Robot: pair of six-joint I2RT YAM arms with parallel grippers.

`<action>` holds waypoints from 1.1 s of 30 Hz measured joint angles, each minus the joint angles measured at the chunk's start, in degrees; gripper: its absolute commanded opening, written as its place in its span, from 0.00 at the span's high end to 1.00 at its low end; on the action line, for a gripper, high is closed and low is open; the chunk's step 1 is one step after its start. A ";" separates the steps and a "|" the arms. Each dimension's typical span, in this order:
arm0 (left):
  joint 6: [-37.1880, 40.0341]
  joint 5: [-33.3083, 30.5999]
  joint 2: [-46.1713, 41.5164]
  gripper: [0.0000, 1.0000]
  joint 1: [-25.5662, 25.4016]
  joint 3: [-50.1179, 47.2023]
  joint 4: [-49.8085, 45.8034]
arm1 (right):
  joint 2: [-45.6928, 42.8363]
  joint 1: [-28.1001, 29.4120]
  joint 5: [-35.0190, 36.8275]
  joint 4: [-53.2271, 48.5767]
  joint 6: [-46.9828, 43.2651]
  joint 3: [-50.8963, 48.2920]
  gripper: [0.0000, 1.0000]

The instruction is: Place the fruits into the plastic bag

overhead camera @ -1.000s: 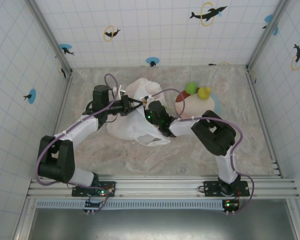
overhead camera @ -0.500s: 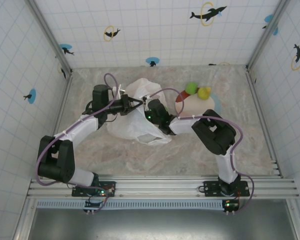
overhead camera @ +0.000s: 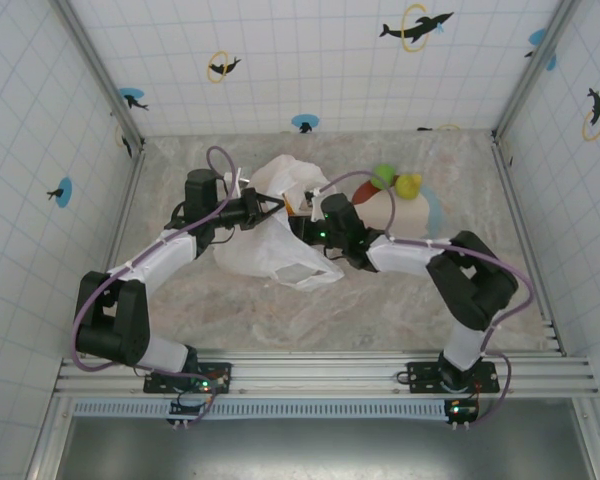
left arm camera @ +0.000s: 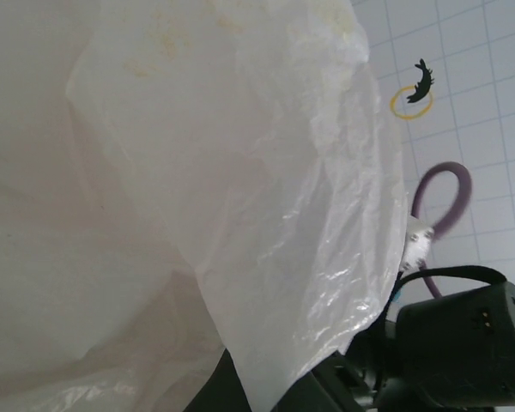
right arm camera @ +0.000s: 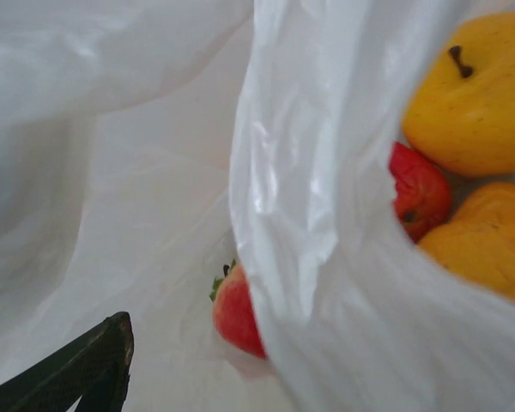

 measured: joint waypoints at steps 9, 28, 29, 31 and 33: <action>0.00 -0.44 0.00 1.00 0.11 -0.02 0.00 | -13.66 -2.64 1.09 -11.45 -12.13 -3.80 0.18; 0.02 -0.42 1.77 1.00 0.48 0.00 -0.04 | -30.01 -16.90 -7.34 -23.21 -22.34 -4.00 0.14; 0.02 -0.42 1.84 1.00 0.68 0.00 -0.04 | -30.86 -18.73 -7.69 -23.85 -22.60 -4.11 0.13; 0.02 -0.42 1.88 1.00 0.74 -0.02 -0.02 | -32.06 -22.23 -7.54 -24.85 -22.93 -4.44 0.12; 0.02 -0.42 1.92 1.00 0.74 0.00 -0.02 | -32.57 -26.05 -5.95 -25.59 -23.04 -4.57 0.10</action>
